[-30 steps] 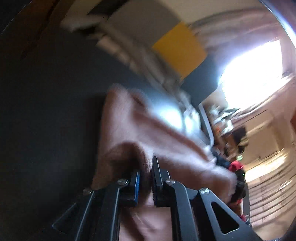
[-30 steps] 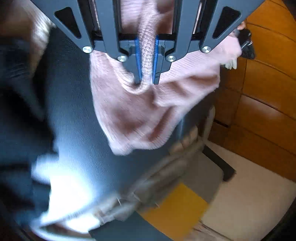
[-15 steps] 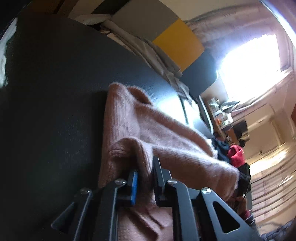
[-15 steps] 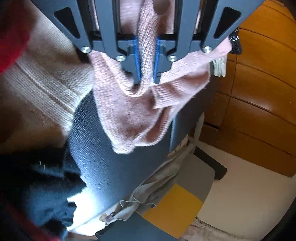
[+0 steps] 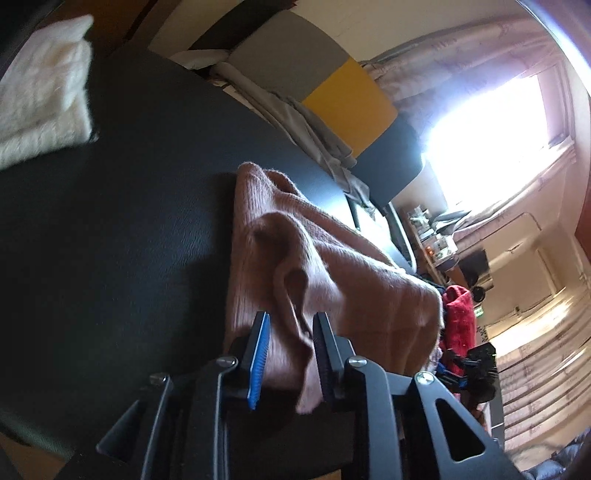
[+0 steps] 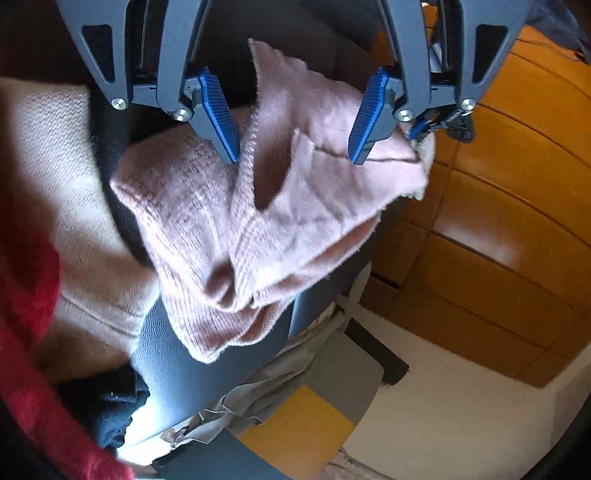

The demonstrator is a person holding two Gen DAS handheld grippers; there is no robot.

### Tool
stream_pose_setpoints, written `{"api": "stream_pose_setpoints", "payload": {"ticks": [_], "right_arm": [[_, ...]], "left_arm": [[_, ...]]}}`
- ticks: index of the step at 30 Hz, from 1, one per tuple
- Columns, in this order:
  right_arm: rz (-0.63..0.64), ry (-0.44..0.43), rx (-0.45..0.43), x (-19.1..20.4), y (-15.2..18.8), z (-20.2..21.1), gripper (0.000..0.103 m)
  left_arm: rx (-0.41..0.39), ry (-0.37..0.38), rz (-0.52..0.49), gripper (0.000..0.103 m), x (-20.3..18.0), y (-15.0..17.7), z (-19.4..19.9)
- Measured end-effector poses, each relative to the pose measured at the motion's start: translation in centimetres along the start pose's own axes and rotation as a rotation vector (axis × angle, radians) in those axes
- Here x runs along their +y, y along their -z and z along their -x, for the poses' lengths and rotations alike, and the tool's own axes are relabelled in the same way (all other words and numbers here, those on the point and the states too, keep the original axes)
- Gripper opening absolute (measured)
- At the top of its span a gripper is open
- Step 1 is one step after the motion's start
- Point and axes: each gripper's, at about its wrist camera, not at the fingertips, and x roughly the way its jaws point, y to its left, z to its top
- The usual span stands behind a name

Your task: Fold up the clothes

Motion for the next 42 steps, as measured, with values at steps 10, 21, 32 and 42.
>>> {"api": "stream_pose_setpoints", "payload": {"ticks": [10,21,32,42], "right_arm": [[0.044,0.082,-0.009,-0.8,0.7,-1.1,0.017],[0.172,0.123,-0.011,2.7,-2.0,-0.6,0.006],[0.069,-0.073,-0.148,4.8,-10.2,-1.1,0.006],[-0.124,0.050,-0.159,-1.4,-17.9,-6.7,0.009]], "left_arm": [[0.087,-0.053,-0.081,0.028,-1.4,0.6,-3.6],[0.027,0.188,-0.088,0.002,-4.0,-1.6,-2.7],[-0.143,0.271,0.010,0.001,-3.6,-9.8,-4.9],[-0.149,0.151,0.118,0.001,-0.4,-15.7,-10.9]]}}
